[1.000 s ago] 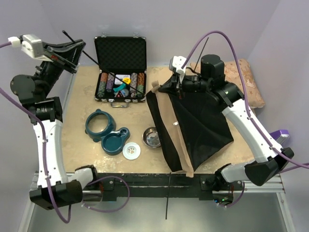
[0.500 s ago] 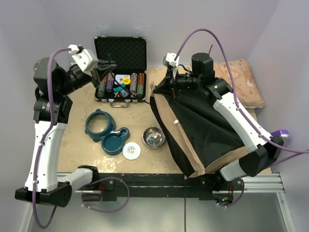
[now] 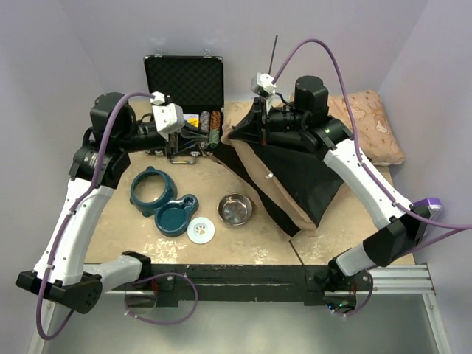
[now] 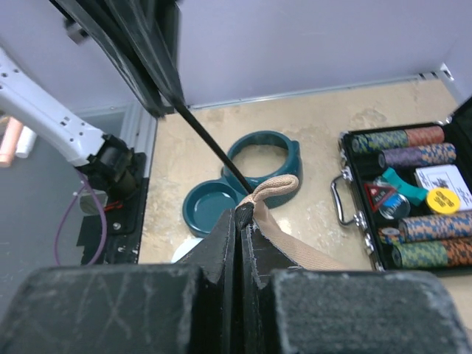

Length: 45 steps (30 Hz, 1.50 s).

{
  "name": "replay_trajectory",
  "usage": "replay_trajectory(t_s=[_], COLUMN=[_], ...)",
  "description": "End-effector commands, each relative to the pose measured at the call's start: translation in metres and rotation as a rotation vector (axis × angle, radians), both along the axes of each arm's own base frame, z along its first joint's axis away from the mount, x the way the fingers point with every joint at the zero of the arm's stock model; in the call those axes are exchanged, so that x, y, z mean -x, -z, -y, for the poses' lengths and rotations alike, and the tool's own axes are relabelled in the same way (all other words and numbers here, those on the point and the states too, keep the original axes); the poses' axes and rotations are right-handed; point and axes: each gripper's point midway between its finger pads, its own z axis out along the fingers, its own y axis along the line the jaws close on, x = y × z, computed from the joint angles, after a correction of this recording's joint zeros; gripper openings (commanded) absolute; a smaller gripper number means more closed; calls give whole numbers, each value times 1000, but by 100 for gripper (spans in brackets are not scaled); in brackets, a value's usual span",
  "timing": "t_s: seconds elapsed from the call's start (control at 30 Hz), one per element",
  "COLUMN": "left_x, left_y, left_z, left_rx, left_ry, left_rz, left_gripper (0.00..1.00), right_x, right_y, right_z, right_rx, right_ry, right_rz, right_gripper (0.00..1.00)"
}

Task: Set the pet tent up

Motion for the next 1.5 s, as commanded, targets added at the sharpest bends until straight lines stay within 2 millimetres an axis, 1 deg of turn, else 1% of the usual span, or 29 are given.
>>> replay_trajectory(t_s=[0.0,0.07,0.13,0.23,0.33,0.57,0.8,1.07,1.23,1.33,1.47], left_x=[10,11,12,15,18,27,39,36,38,39,42], left_y=[88,102,112,123,132,143,159,167,173,169,161], left_z=[4,4,5,4,3,5,12,16,16,17,20], left_rx=[-120,-147,-170,-196,-219,-226,-263,-279,-280,-280,-270], left_ry=[-24,-26,-20,-18,-11,12,47,43,48,59,85], left_rz=[-393,-449,-492,-558,-600,-657,-685,-709,-735,-714,-697], left_gripper=[0,0,0,0,0,0,0,0,0,0,0], right_x=[58,66,73,82,90,103,105,111,117,116,110], right_y=[-117,-125,-130,-131,-125,-115,-110,-112,-110,-107,-102], right_z=[10,12,14,18,20,24,24,26,29,28,26], right_rx=[-226,-247,-260,-257,-238,-207,-202,-206,-204,-200,-194], right_ry=[-188,-215,-234,-263,-309,-383,-393,-423,-435,-431,-412], right_rz=[359,376,399,414,406,379,366,341,327,310,293], right_gripper=[0,0,0,0,0,0,0,0,0,0,0])
